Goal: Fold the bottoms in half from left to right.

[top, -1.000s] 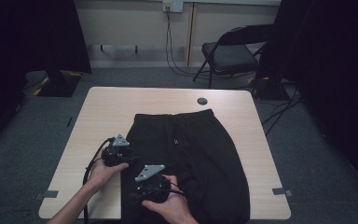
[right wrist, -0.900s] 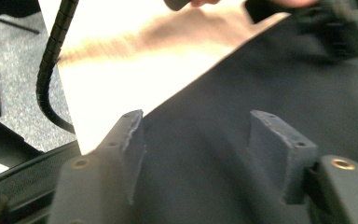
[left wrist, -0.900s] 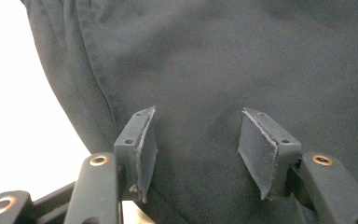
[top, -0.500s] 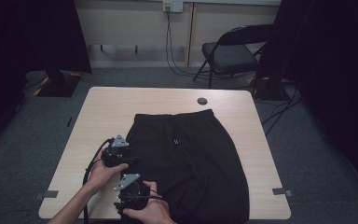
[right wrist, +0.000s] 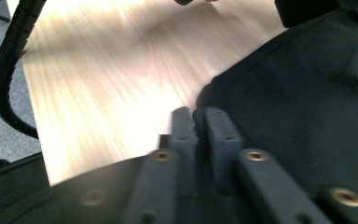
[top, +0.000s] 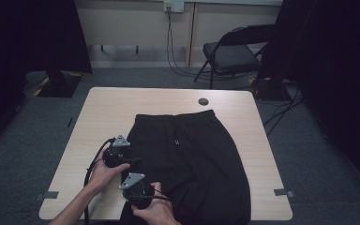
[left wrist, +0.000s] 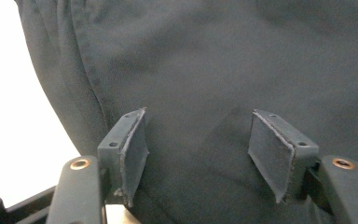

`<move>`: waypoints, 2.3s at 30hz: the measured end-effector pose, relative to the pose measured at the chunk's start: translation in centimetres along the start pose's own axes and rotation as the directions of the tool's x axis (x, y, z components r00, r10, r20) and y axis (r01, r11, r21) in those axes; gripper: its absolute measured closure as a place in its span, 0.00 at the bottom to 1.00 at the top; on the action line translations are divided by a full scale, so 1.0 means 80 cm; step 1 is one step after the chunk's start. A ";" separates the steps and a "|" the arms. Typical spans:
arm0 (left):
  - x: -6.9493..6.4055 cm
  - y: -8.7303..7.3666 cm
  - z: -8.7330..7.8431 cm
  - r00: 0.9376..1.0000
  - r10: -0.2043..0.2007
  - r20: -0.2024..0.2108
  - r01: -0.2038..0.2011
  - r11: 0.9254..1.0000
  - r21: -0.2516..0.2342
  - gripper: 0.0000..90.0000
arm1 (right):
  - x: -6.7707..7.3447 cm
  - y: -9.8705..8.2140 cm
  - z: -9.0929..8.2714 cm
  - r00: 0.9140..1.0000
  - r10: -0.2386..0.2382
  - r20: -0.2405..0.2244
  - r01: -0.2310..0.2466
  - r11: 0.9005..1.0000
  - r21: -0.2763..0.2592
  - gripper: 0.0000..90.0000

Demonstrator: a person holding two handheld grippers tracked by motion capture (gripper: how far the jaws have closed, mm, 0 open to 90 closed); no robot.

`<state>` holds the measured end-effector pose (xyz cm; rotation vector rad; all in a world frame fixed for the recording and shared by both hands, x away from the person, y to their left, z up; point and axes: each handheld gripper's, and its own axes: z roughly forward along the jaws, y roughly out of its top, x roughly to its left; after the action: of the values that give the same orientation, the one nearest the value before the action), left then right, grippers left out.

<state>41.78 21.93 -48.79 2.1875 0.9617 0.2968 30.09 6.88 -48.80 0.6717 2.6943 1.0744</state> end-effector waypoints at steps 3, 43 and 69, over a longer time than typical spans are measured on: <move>0.006 0.004 -0.009 0.999 -0.042 -0.006 0.041 0.999 -0.036 0.41 | -0.008 0.002 -0.015 0.998 0.053 -0.032 -0.054 0.998 -0.041 0.96; 0.050 0.044 -0.013 0.985 -0.169 -0.046 0.162 0.979 -0.125 0.39 | -0.082 -0.078 -0.075 0.985 0.136 0.110 -0.134 0.991 -0.025 0.95; 0.060 0.057 0.055 0.970 -0.186 -0.158 0.180 0.982 -0.052 0.46 | -0.078 -0.078 -0.076 0.986 0.142 0.089 -0.141 0.990 -0.016 0.94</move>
<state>49.62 20.94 -49.10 2.0470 1.2291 0.4066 31.52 -3.75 -48.75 0.8994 2.5969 1.0604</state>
